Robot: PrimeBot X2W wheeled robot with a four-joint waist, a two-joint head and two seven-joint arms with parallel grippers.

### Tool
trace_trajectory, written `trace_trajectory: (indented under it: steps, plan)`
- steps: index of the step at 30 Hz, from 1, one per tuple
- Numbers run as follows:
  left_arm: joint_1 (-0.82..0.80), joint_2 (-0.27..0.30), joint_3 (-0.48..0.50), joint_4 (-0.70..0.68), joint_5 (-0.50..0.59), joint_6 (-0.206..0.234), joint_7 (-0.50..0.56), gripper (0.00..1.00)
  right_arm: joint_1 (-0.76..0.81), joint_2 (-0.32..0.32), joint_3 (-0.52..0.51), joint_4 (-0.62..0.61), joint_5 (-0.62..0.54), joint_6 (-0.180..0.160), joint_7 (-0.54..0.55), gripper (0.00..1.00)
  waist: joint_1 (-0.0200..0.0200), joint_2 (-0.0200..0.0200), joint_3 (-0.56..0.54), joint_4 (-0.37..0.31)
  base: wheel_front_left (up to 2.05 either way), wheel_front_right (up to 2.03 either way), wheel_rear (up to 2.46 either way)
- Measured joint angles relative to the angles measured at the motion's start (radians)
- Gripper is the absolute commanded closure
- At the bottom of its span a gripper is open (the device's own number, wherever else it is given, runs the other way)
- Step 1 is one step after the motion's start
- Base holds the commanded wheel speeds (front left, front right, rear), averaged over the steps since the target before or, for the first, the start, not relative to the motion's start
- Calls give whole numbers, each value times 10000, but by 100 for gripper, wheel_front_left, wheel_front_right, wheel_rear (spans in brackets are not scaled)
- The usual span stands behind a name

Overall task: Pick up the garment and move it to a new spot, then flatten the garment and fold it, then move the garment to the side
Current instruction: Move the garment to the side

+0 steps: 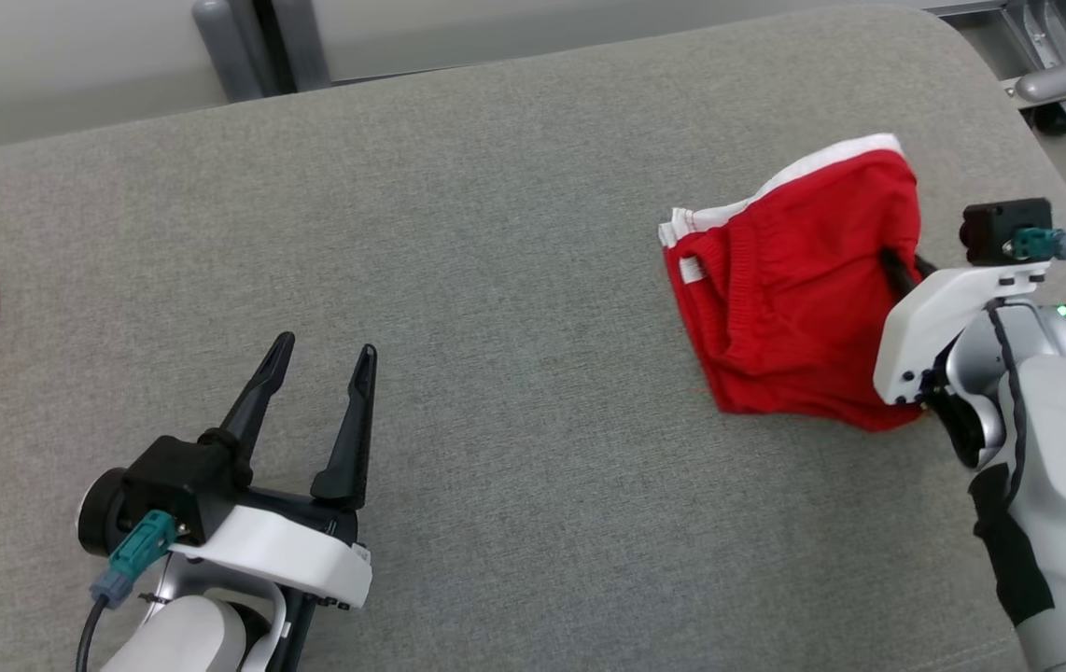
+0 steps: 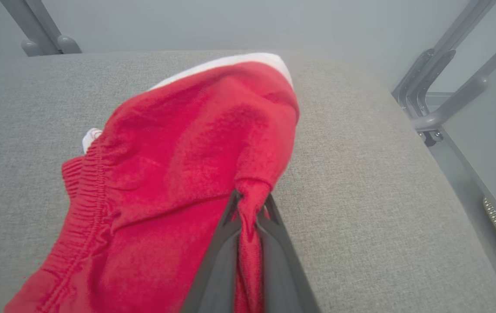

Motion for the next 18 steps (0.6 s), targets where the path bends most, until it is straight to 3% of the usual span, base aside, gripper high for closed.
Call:
trace_trajectory:
  steps: [18]
  plan:
    - [-232,198,17,-614,234,234,81,0,-1418,-1298,-2525,1216,-2926,0,-717,100,0,0,719,998,0,0,0]
